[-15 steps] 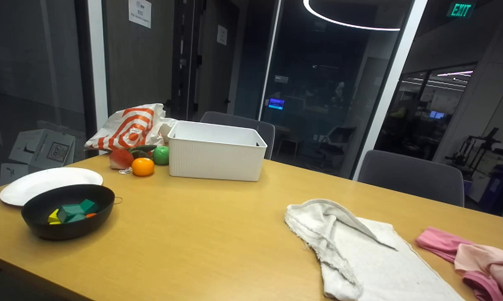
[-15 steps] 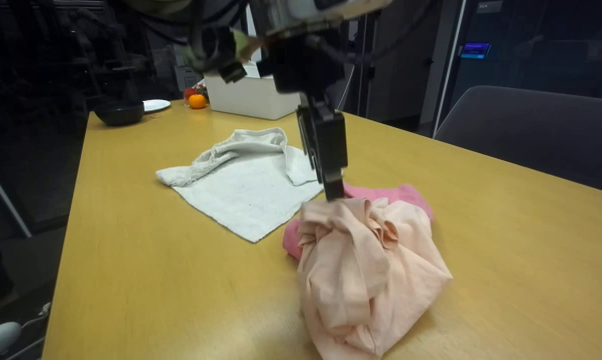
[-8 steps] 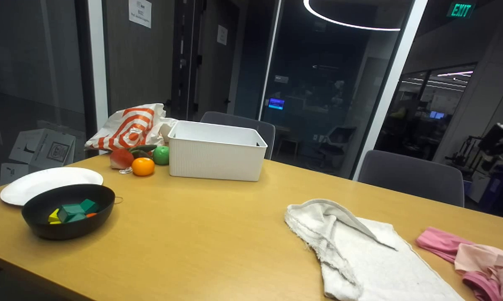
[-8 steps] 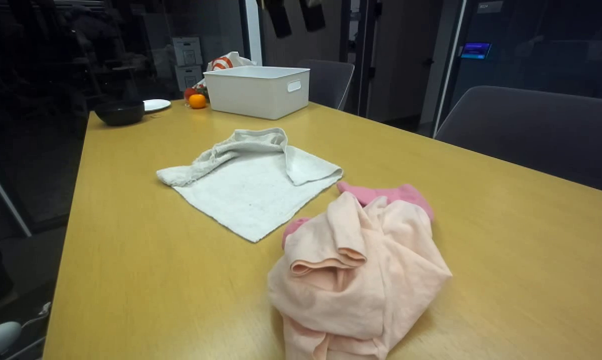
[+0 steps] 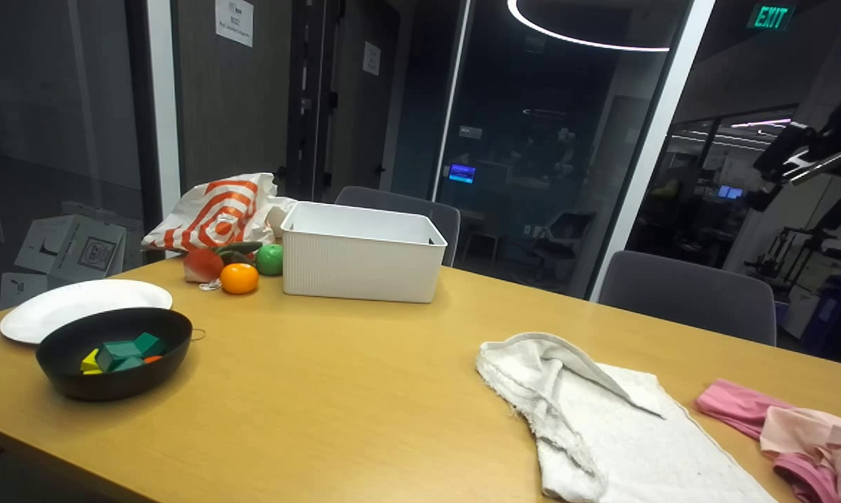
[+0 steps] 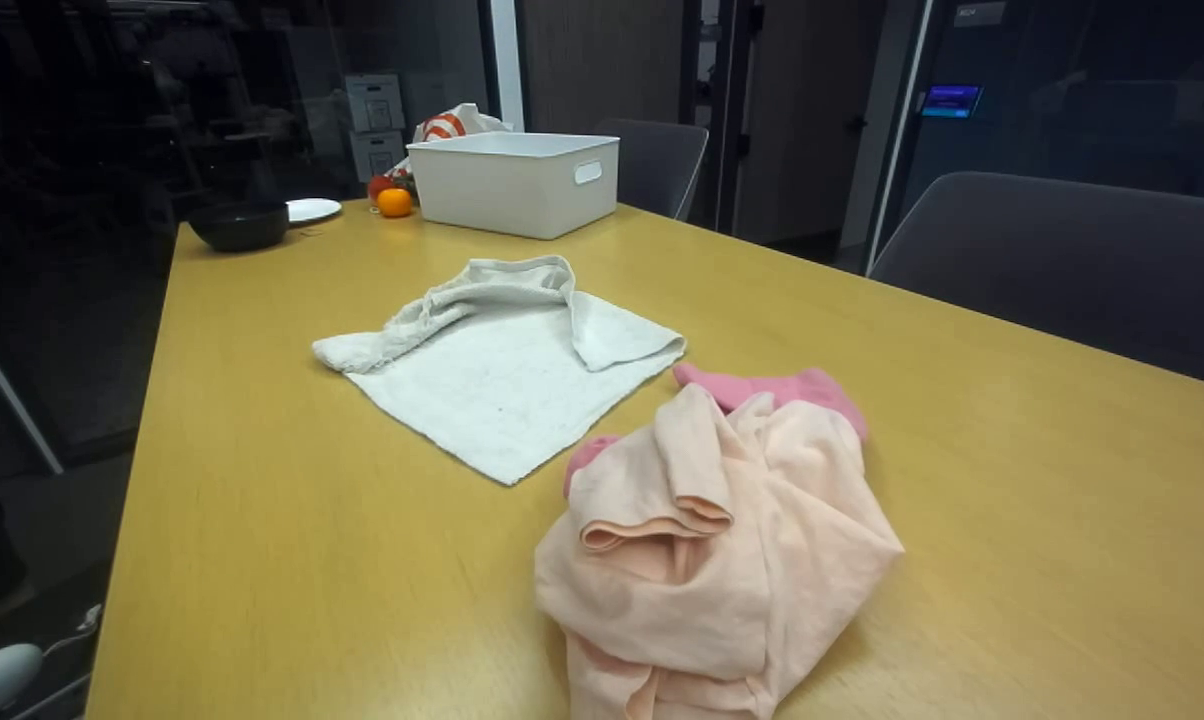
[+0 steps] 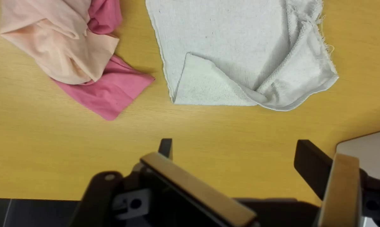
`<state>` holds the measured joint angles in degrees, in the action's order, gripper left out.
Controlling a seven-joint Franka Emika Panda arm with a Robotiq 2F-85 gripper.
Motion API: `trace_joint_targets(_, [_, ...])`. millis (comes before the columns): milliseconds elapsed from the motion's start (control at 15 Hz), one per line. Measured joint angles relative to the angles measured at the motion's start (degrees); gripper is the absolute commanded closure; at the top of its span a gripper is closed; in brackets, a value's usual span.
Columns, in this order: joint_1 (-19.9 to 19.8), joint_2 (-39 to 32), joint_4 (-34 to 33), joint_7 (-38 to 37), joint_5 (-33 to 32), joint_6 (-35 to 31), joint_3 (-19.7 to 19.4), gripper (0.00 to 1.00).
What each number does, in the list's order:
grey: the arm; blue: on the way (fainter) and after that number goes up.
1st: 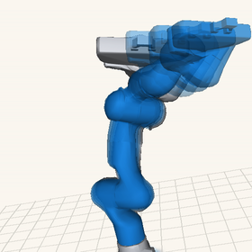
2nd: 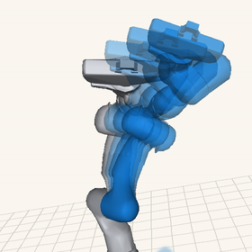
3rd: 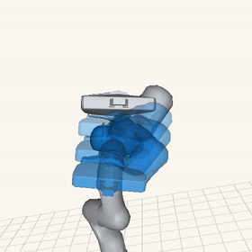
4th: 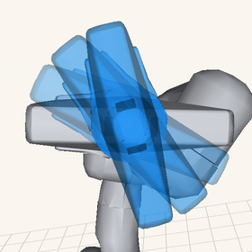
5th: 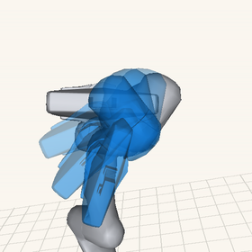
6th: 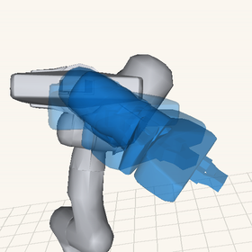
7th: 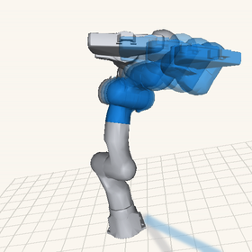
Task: Separate the objects on the table
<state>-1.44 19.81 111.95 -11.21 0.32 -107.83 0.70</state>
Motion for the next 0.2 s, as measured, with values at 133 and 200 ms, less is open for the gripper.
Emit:
trace_joint_targets(133, [0.00, -0.40, -0.15, 0.25, 0.02, 0.14, -0.11, 0.00])
trace_joint_targets(200, [0.01, -0.44, -0.19, 0.30, 0.02, 0.20, -0.11, 0.00])
